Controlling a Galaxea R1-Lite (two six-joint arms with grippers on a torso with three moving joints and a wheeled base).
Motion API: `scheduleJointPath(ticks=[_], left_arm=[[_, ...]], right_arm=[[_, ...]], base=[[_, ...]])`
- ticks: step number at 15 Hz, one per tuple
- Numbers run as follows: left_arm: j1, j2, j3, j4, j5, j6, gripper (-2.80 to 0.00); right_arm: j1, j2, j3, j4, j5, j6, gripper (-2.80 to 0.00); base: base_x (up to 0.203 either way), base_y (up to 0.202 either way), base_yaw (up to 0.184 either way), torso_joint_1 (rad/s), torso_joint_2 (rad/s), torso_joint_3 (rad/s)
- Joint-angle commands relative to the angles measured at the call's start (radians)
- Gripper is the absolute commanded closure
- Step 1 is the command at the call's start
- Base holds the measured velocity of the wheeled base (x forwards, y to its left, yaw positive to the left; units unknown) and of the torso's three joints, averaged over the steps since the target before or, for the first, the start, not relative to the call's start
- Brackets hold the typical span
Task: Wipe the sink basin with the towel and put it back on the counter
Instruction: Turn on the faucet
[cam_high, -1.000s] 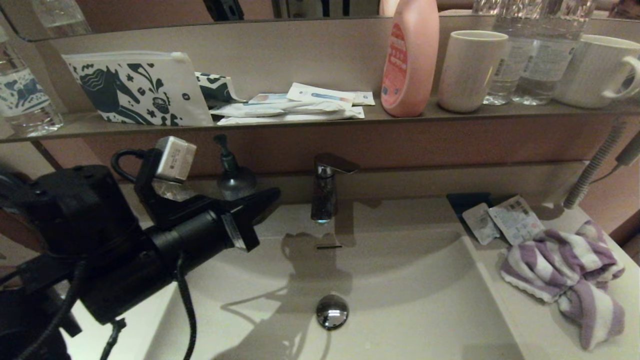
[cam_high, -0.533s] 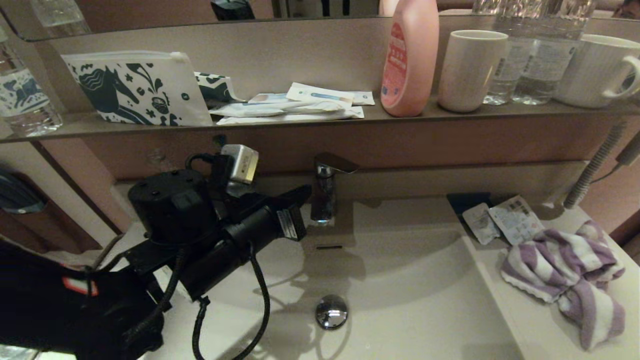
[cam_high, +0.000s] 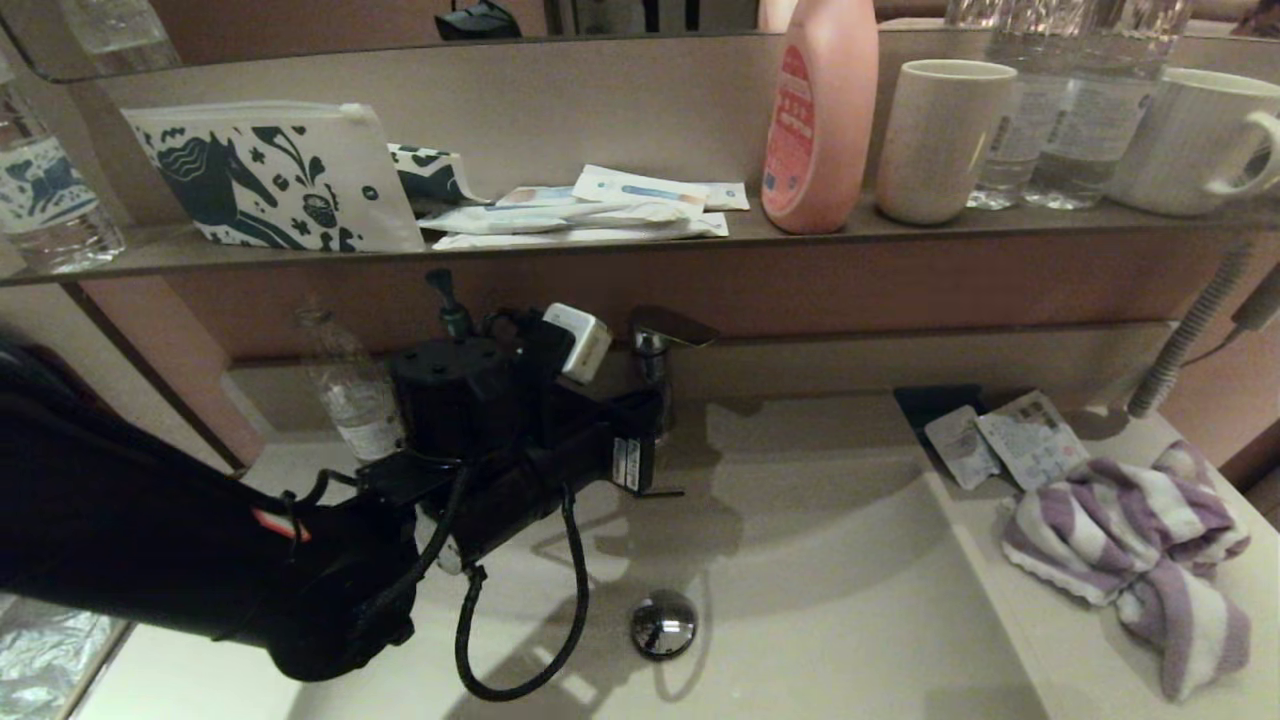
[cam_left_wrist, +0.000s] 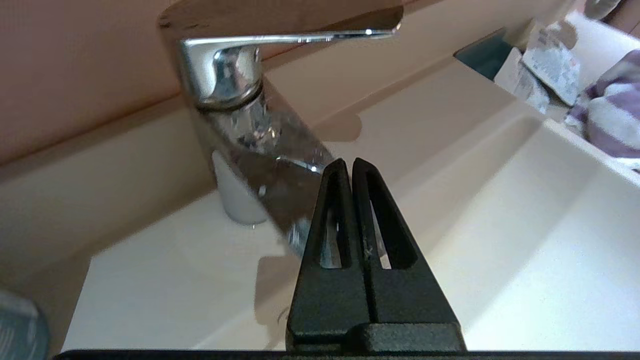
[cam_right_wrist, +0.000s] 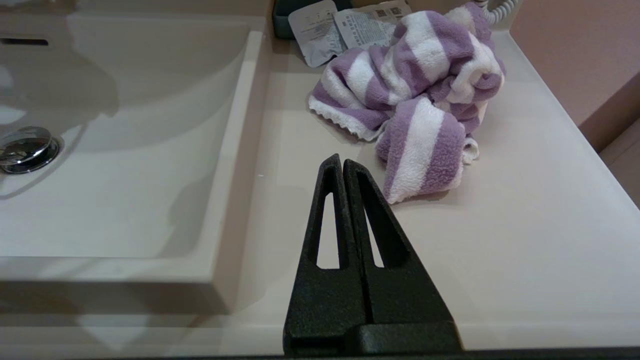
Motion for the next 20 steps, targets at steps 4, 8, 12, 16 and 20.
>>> scheduleJointPath(ticks=[4,8,12,16,20], left_arm=[[-0.002,0.065,-0.162,0.070,0.013,0.004,0.00],[-0.003,0.088,-0.232,0.074,0.038,0.004,0.00],[-0.027,0.088,-0.253,0.071,0.084,0.002,0.00],[-0.057,0.087,-0.265,0.043,0.121,-0.014,0.00],[-0.080,0.080,-0.286,0.026,0.175,-0.073,0.00]], right_arm=[[0.000,0.000,0.000,0.000,0.001,0.000,0.00],[0.000,0.000,0.000,0.000,0.001,-0.001,0.00],[0.000,0.000,0.000,0.001,0.001,-0.001,0.00],[0.000,0.000,0.000,0.000,0.001,-0.001,0.00],[0.000,0.000,0.000,0.000,0.001,0.001,0.00]], base=[[0.000,0.000,0.000,0.000,0.00,0.000],[0.000,0.000,0.000,0.000,0.00,0.000],[0.000,0.000,0.000,0.000,0.00,0.000],[0.000,0.000,0.000,0.000,0.00,0.000],[0.000,0.000,0.000,0.000,0.00,0.000]])
